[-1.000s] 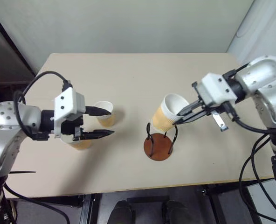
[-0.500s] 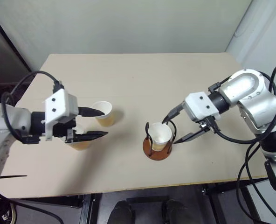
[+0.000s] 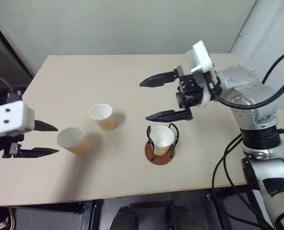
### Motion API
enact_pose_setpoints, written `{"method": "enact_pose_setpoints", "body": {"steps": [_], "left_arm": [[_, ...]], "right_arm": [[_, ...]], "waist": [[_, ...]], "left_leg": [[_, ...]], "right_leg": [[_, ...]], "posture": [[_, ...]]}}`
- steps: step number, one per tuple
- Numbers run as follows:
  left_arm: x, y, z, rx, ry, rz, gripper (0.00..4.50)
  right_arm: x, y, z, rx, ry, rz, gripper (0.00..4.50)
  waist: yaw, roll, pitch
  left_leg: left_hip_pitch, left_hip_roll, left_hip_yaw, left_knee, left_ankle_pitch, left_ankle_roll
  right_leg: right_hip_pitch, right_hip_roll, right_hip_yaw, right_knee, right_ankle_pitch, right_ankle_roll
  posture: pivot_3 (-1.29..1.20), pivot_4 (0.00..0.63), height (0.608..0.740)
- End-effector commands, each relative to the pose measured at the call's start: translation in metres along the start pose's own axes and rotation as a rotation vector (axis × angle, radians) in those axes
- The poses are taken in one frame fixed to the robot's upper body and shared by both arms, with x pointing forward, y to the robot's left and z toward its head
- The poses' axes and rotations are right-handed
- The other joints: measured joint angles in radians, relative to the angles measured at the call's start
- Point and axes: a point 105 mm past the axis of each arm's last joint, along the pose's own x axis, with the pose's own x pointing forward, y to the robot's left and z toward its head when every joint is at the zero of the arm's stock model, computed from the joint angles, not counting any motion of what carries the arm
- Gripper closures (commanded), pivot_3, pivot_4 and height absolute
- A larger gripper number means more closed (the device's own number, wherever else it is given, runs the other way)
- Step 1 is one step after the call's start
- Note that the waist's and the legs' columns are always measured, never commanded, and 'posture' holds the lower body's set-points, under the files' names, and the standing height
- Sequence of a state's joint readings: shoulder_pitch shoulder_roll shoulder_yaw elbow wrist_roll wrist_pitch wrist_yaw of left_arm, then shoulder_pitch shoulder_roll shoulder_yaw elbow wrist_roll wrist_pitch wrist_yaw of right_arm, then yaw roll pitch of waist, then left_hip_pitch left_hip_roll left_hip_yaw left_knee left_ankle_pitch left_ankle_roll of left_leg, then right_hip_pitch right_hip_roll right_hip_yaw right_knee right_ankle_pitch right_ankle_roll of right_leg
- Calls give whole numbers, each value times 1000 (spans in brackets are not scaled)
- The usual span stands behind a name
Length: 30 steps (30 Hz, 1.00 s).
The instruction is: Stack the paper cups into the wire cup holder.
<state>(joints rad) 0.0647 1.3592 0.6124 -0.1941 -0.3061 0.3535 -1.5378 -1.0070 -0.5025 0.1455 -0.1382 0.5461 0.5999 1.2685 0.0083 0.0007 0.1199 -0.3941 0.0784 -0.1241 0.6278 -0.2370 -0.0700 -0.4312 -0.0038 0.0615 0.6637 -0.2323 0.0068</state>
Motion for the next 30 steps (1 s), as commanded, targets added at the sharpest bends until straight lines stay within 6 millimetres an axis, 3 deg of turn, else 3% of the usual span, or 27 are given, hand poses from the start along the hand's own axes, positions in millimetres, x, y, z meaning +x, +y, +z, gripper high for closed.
{"method": "enact_pose_setpoints", "body": {"steps": [1,9,12,19,24,27,30], "left_arm": [[8,2,-8,31,71,-6,1405],[41,2,-20,26,103,-62,1405],[48,0,-24,22,109,-84,2031],[52,2,-22,24,94,-97,4483],[49,2,-15,26,67,-107,4483],[42,4,7,59,-27,-104,4483],[26,8,53,152,-199,-97,4483]], "right_arm": [[1,2,10,-53,-10,-10,18],[-4,3,6,-60,40,-32,18],[-7,4,4,-59,59,-48,0],[-12,4,5,-61,76,-69,0],[-21,4,4,-67,96,-82,0],[-32,3,3,-72,123,-104,0],[-55,8,6,-65,150,-105,0]], "waist": [[0,0,0],[-3,-1,0],[-5,-1,0],[-4,-1,-1],[-4,-1,-1],[-4,-1,-1],[5,-2,-1]], "left_leg": [[0,1,0,0,0,0],[-1,5,0,-1,0,0],[-2,6,0,-1,0,0],[-6,6,0,0,0,0],[-6,6,0,0,0,0],[-6,6,0,1,0,0],[-8,6,0,1,0,-1]], "right_leg": [[0,-1,-1,0,0,-2],[-5,2,-3,2,2,-6],[-6,2,-3,2,2,-6],[-10,3,-3,2,2,-5],[-10,6,-3,2,3,-4],[-10,6,-3,2,3,-4],[-10,7,-3,2,4,-3]], "posture": [[0,150,740],[0,150,740],[0,150,740],[0,150,740],[0,150,740],[0,150,740],[0,150,740]]}}
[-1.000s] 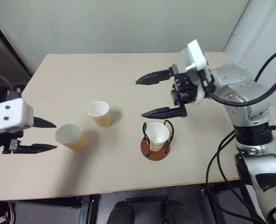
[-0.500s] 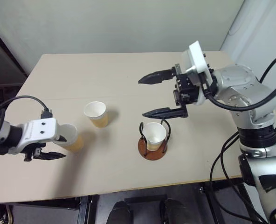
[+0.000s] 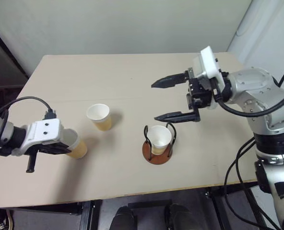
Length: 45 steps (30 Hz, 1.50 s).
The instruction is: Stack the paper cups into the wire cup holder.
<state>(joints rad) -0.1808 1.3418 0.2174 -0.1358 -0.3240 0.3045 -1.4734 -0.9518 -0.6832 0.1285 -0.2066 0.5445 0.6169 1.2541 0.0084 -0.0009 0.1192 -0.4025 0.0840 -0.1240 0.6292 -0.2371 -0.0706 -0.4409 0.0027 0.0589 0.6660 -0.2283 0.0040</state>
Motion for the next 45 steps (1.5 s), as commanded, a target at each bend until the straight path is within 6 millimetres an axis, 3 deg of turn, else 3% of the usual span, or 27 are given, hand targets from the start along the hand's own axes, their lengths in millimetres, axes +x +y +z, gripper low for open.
{"method": "enact_pose_setpoints", "body": {"steps": [1,6,9,12,16,24,31,36,40,44,45], "left_arm": [[-26,6,60,166,-181,39,4483],[-46,14,121,358,-392,44,4483],[-47,11,152,481,-501,-35,4483],[-34,6,181,602,-587,-156,4483],[-8,6,200,686,-602,-268,4483],[37,12,197,807,-453,-347,4483],[53,12,198,859,-439,-386,4483],[62,6,194,886,-414,-438,4483],[66,6,190,908,-378,-452,3582],[71,14,193,933,-370,-412,2128],[73,19,198,929,-382,-376,2128]], "right_arm": [[-32,7,12,-56,3,-2,0],[-75,21,9,-53,42,-14,0],[-94,26,13,-40,61,-61,0],[-103,33,17,-27,79,-90,0],[-100,35,16,-28,96,-118,0],[-100,40,16,-28,126,-164,0],[-101,44,13,-18,157,-196,0],[-101,44,10,-16,173,-212,0],[-100,44,9,-17,174,-216,0],[-99,44,7,-18,177,-218,0],[-98,44,7,-18,174,-215,0]], "waist": [[11,-2,-1],[22,-3,-2],[22,-2,-2],[21,-2,-2],[13,-2,-1],[16,-1,-1],[22,-1,-1],[22,-1,-1],[22,-1,-1],[23,-1,-1],[25,0,-1]], "left_leg": [[-1,0,-1,0,0,-1],[-2,-2,0,1,1,-2],[-2,-2,2,3,1,-3],[0,-2,3,7,2,-3],[2,-3,7,12,0,-1],[4,-3,19,20,-5,11],[2,-3,24,22,-7,12],[0,-3,26,30,-14,24],[-1,-3,27,35,-20,34],[-1,-3,28,35,-20,34],[0,-3,28,35,-20,35]], "right_leg": [[0,1,0,0,0,0],[3,2,0,-3,1,1],[4,6,2,-4,3,6],[8,7,3,-5,4,10],[18,8,8,-7,2,17],[19,8,14,-10,2,27],[19,8,21,-21,9,40],[19,8,23,-21,8,43],[19,8,24,-20,8,44],[19,8,24,-20,8,44],[19,8,24,-20,8,44]], "posture": [[0,150,740],[0,150,740],[0,150,740],[0,150,740],[0,150,740],[0,150,740],[0,150,740],[0,150,740],[0,150,740],[0,150,740],[0,150,740]]}}
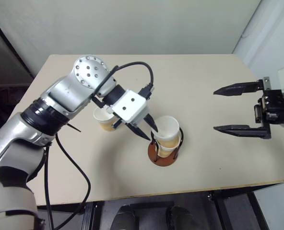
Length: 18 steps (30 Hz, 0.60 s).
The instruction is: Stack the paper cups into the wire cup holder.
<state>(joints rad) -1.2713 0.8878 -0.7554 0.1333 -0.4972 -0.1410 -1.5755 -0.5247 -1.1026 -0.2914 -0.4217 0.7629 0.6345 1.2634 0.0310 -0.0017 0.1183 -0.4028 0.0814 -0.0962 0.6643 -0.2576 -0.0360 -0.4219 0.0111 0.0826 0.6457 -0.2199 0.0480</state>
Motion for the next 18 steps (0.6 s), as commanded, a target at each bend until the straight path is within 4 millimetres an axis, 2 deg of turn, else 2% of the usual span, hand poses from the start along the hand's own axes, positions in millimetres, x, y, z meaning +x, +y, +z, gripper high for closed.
{"method": "enact_pose_setpoints", "body": {"steps": [1,4,6,9,11,12,18], "left_arm": [[-9,19,2,65,36,61,2128],[-19,30,-6,24,67,169,2128],[-35,28,-17,-39,106,236,2128],[-65,-4,-47,-196,226,299,2128],[-78,-24,-57,-273,282,316,2128],[-83,-33,-62,-309,309,321,2128],[-100,-67,-83,-467,393,329,2128]], "right_arm": [[-2,0,9,-53,-10,-19,0],[1,-1,10,-54,-28,1,0],[6,1,12,-56,-52,40,0],[35,-18,8,-83,-55,-28,0],[53,-28,11,-68,-93,-57,0],[60,-27,14,-66,-112,-33,0],[73,-21,16,-90,-135,48,0]], "waist": [[5,1,0],[5,1,0],[-3,2,0],[-30,5,-1],[-41,7,-1],[-39,8,0],[-1,8,0]], "left_leg": [[0,0,0,0,-1,1],[-1,0,1,2,-1,2],[0,0,2,2,-1,2],[2,0,3,1,-1,3],[7,0,1,0,-5,11],[8,1,0,0,-5,12],[-1,3,-9,-1,-4,10]], "right_leg": [[0,0,0,0,0,0],[0,0,1,0,1,2],[0,0,2,0,1,2],[0,1,2,0,1,2],[0,3,3,2,1,1],[0,3,3,3,1,1],[-12,3,2,7,0,-2]], "posture": [[0,150,740],[0,150,740],[0,150,740],[0,150,740],[0,150,740],[0,150,740],[0,150,740]]}}
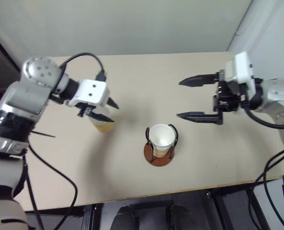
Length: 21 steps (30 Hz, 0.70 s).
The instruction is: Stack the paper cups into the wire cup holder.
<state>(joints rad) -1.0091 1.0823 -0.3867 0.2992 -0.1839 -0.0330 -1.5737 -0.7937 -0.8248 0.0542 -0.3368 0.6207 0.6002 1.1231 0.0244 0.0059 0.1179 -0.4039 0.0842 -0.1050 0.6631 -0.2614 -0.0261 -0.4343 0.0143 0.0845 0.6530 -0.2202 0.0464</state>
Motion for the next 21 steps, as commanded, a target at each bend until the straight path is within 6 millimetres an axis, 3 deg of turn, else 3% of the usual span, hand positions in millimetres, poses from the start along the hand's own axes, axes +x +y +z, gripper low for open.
{"method": "enact_pose_setpoints", "body": {"steps": [1,7,17,21], "left_arm": [[-16,2,-11,-19,64,32,2128],[-11,-5,-27,-66,108,-4,2128],[23,-9,-64,-100,239,-70,2128],[29,-7,-63,-95,225,-77,2975]], "right_arm": [[-3,-2,10,-62,-4,3,0],[-7,-1,7,-61,15,3,0],[-13,2,7,-52,46,-33,0],[-14,4,7,-50,59,-42,0]], "waist": [[7,0,0],[0,0,0],[-4,0,0],[-5,0,0]], "left_leg": [[-1,0,0,0,0,0],[0,-1,0,0,0,0],[2,0,0,1,-1,1],[2,0,0,1,-1,0]], "right_leg": [[0,-1,0,0,0,0],[-1,-2,0,0,0,-2],[-1,-1,1,2,2,-5],[-1,-1,1,2,3,-4]], "posture": [[0,150,740],[0,150,740],[0,150,740],[0,150,740]]}}
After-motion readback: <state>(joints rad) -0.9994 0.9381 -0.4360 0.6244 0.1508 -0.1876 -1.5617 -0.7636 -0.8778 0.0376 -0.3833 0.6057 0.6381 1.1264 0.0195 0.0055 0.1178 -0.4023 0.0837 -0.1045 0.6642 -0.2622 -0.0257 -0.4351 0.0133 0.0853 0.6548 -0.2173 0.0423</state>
